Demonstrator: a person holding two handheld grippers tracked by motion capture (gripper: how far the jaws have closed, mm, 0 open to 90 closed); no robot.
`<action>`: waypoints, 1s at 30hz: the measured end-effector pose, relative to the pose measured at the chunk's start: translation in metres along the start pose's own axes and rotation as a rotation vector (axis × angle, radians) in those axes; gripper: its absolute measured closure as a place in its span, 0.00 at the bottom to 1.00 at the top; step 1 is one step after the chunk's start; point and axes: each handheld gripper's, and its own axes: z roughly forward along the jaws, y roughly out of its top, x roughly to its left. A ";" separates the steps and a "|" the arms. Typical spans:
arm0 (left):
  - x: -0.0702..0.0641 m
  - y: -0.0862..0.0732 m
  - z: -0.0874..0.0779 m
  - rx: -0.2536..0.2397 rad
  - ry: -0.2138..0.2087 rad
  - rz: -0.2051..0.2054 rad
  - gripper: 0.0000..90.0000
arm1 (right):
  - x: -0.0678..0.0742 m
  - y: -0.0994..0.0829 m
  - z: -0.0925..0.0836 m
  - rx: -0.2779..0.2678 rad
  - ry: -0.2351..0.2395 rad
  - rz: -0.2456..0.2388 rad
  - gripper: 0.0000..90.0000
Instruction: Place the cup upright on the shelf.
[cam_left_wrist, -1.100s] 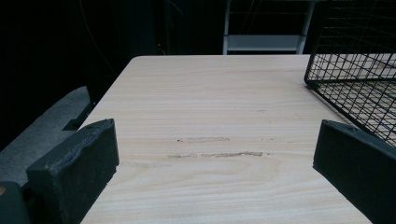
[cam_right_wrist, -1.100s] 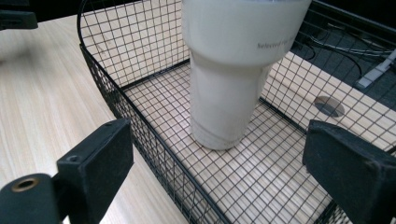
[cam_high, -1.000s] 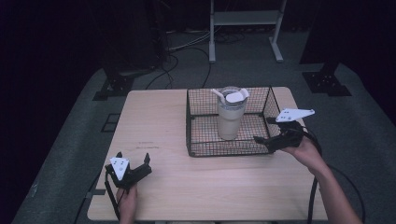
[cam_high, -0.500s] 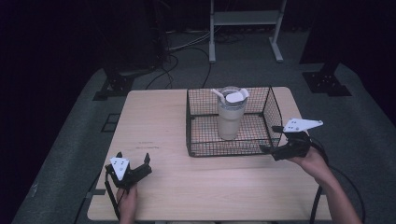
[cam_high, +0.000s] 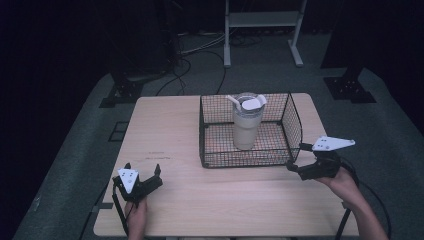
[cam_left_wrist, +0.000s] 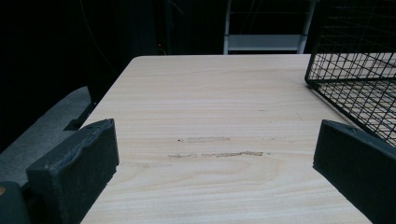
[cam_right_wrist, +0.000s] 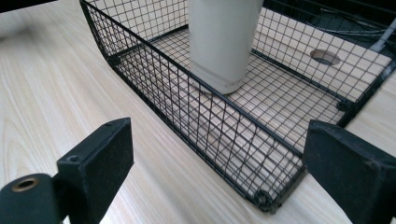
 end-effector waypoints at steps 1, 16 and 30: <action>0.000 0.000 0.000 0.000 0.000 0.000 0.00 | 0.000 -0.002 -0.001 0.001 0.000 0.002 0.09; 0.000 0.000 0.000 0.001 0.000 0.000 0.00 | -0.003 -0.029 -0.013 -0.011 -0.018 0.033 0.09; 0.000 0.000 0.000 0.001 0.001 0.001 0.00 | 0.001 -0.054 -0.020 -0.022 -0.023 0.067 0.09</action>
